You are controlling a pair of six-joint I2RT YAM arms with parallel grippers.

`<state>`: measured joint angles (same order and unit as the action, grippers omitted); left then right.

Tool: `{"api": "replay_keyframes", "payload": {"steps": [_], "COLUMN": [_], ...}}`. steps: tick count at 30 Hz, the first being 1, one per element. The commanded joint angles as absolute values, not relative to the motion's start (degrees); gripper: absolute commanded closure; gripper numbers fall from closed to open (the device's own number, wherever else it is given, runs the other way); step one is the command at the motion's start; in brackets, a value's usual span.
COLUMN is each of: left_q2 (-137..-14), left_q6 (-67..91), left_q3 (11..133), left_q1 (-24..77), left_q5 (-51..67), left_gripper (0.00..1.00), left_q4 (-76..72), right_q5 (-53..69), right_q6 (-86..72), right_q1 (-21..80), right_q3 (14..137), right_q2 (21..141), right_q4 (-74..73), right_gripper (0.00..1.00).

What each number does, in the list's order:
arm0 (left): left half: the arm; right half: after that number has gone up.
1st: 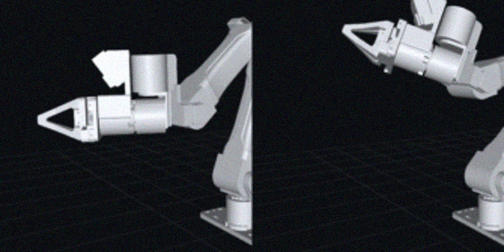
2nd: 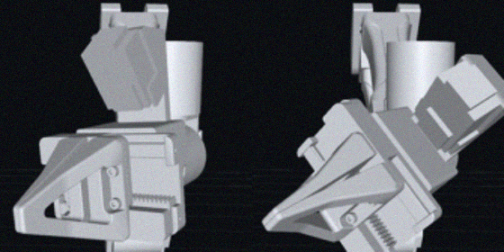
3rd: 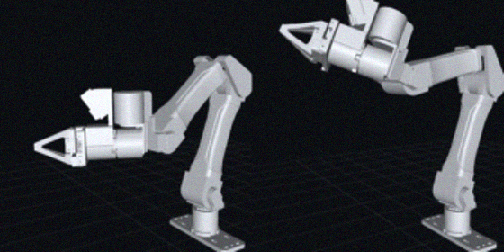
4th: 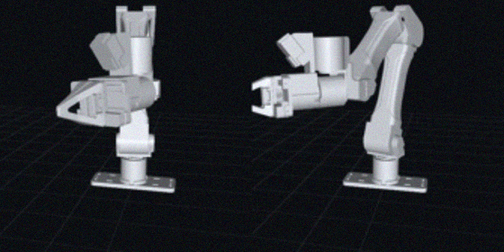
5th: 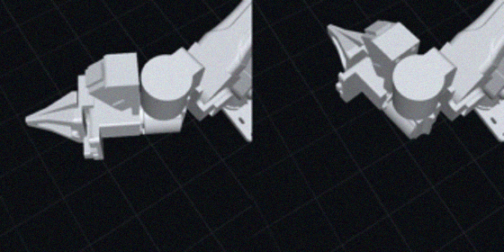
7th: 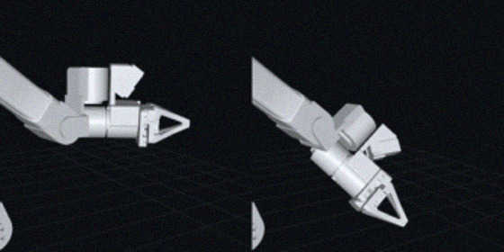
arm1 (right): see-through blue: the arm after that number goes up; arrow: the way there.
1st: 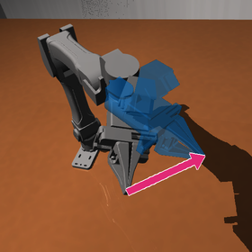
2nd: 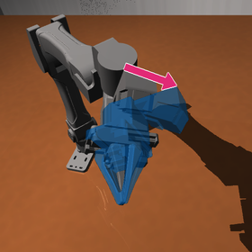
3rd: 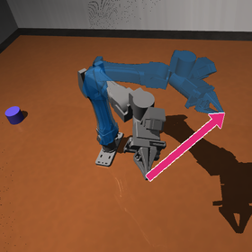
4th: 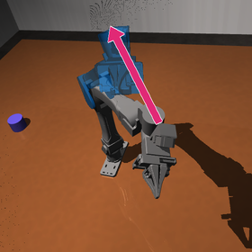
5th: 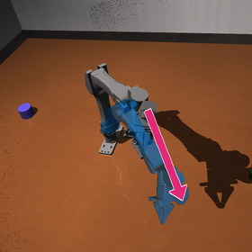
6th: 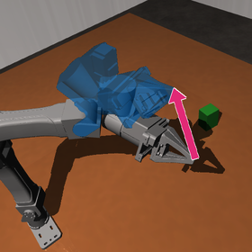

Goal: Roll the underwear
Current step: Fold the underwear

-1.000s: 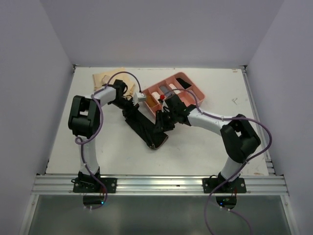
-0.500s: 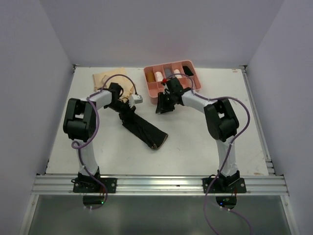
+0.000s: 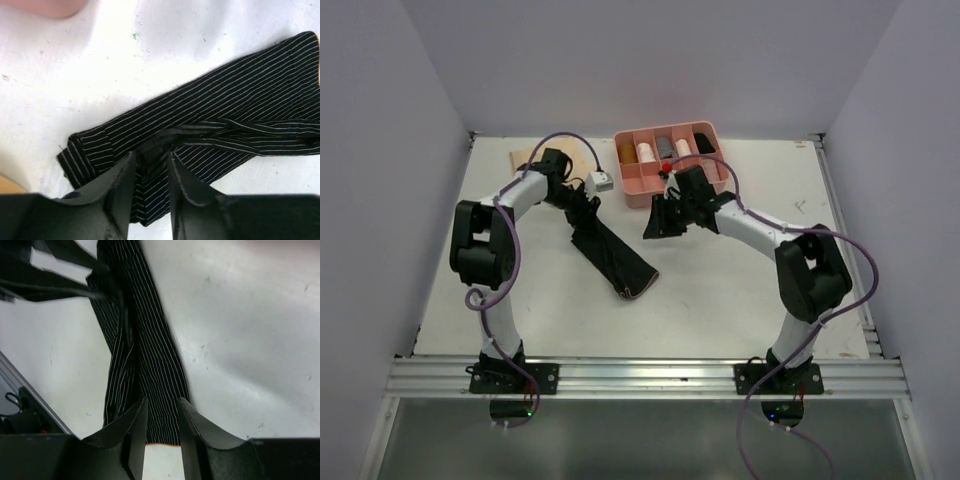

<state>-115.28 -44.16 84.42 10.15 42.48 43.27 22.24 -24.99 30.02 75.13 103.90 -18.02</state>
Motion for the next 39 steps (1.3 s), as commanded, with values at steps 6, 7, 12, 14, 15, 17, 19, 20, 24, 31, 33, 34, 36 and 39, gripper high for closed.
{"api": "replay_keyframes", "payload": {"steps": [6,7,12,14,15,17,19,20,24,31,33,34,36,39], "left_q2": [-111.98,-111.02,-102.40,-99.51,-98.45,-96.17,-96.93,-97.81,-103.52,-115.64,-117.76,-120.12,-122.51,-123.05], "left_q6": [-39.91,-37.81,-32.96,-33.57,-34.01,-33.41,-30.87,-30.07,-25.32,-19.26,-17.94,-16.71,-15.56,-16.17], "left_q3": [88.24,87.37,79.99,74.90,72.62,66.55,63.12,62.76,65.82,78.47,82.41,83.92,89.44,93.60], "left_q1": [11.78,11.78,7.84,6.51,6.07,6.41,7.12,7.55,10.72,14.15,15.11,15.29,15.64,15.56], "left_q5": [39.38,38.68,33.67,31.65,30.86,30.41,30.58,31.11,33.22,34.80,35.77,35.95,35.95,33.41], "left_gripper": [0.48,0.47,0.49,0.56,0.58,0.62,0.66,0.69,0.73,0.76,0.77,0.77,0.77,0.75], "left_q4": [40.61,40.26,39.72,41.30,41.31,39.57,37.71,37.10,33.40,29.98,28.75,27.96,27.86,28.39], "right_q5": [24.26,23.39,22.15,21.36,21.18,21.44,21.01,21.01,20.74,18.29,14.25,10.76,6.70,0.71], "right_q6": [-28.12,-27.95,-29.09,-30.41,-30.93,-34.09,-37.68,-38.92,-43.24,-47.55,-47.11,-46.33,-44.66,-38.34], "right_q1": [34.80,35.33,36.56,37.52,37.96,39.72,41.30,42.96,45.88,46.93,46.85,46.93,46.85,46.85], "right_q3": [63.11,62.06,57.23,53.89,52.92,49.32,46.69,45.97,45.00,46.66,46.85,46.93,47.37,51.31], "right_q2": [105.90,106.34,106.18,104.07,103.28,100.38,98.54,96.70,95.36,94.31,90.29,88.44,82.31,77.62], "right_q4": [-8.97,-8.79,-7.30,-6.86,-6.33,-4.58,-2.20,-1.24,2.19,3.26,2.81,2.64,0.37,-7.60], "right_gripper": [0.67,0.68,0.72,0.73,0.74,0.74,0.75,0.75,0.76,0.70,0.68,0.67,0.65,0.62]}}
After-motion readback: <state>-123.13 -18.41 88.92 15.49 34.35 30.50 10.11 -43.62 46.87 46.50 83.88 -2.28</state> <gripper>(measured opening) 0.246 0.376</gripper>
